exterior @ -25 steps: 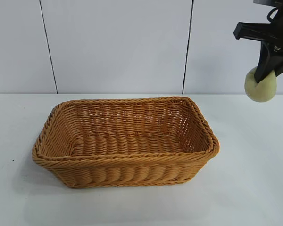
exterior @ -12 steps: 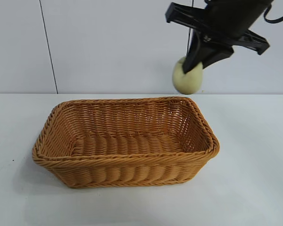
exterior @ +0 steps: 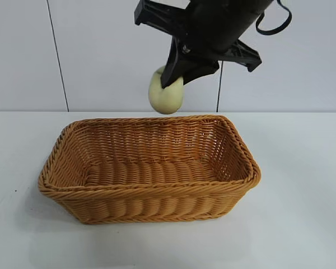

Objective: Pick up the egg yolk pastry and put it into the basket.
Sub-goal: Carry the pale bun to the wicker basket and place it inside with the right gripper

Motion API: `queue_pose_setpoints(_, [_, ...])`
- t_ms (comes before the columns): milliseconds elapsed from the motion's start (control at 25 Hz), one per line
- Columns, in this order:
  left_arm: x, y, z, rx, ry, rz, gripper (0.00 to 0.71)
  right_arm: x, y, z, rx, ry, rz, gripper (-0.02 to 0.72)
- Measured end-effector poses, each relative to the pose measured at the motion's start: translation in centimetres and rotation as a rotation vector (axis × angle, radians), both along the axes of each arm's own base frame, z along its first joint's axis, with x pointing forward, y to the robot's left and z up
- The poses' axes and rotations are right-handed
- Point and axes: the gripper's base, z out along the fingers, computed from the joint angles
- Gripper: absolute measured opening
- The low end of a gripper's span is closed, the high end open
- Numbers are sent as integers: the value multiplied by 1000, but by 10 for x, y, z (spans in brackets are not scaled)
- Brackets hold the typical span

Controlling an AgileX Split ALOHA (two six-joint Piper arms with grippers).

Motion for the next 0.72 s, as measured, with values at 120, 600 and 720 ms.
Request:
queue_pose_setpoints(120, [0,0,0,0,0,0,696,4,4,-16,-9,36,0,22])
queue_pose_setpoints(600, [0,0,0,0,0,0,696,22,12,-87,-77,126,-15,22])
queue_pose_setpoints(720, [0,0,0,0,0,0,696,22,12,-92,-91,125,3,51])
